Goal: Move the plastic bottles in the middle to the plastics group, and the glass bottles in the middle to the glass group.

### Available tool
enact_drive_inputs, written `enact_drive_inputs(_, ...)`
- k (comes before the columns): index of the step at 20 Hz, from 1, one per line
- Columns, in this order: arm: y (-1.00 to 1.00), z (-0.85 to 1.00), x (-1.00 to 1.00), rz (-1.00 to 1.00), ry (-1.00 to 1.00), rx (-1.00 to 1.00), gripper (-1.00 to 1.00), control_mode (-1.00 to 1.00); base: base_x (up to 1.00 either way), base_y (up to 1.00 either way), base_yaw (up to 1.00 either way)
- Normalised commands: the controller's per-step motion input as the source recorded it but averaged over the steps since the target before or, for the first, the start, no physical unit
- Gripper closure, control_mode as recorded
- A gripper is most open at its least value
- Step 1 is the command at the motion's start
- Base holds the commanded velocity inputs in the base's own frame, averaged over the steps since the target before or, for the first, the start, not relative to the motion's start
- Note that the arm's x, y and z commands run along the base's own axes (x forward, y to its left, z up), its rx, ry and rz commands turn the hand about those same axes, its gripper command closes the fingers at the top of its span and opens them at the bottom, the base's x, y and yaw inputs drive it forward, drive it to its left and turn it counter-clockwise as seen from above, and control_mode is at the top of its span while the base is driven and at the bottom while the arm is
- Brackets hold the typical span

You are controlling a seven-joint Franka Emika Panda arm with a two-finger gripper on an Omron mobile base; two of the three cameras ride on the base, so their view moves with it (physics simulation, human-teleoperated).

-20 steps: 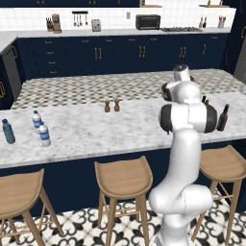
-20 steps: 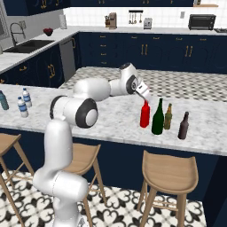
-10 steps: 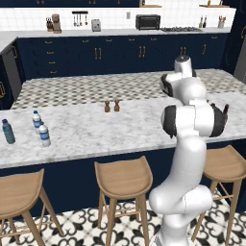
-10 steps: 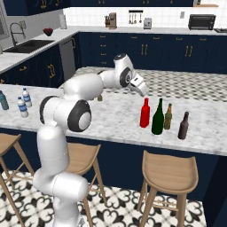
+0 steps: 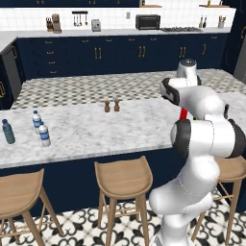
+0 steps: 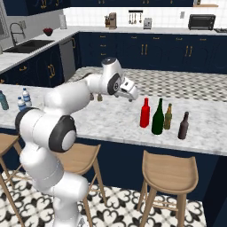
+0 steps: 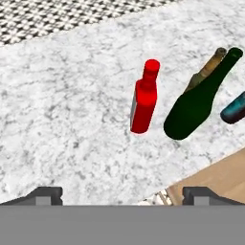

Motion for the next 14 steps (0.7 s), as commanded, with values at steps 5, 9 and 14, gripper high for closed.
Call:
enact_drive_inputs(5, 0.39, 0.0, -0.95, 0.31, 0.0, 0.0, -1.0, -1.0, 0.0, 0.0, 0.0)
enact_drive_inputs(9, 0.43, 0.0, -1.0, 0.33, 0.0, 0.0, -1.0, -1.0, 0.0, 0.0, 0.0)
enact_drive_inputs(14, 0.44, 0.0, -1.0, 0.35, 0.0, 0.0, -1.0, -1.0, 0.0, 0.0, 0.0)
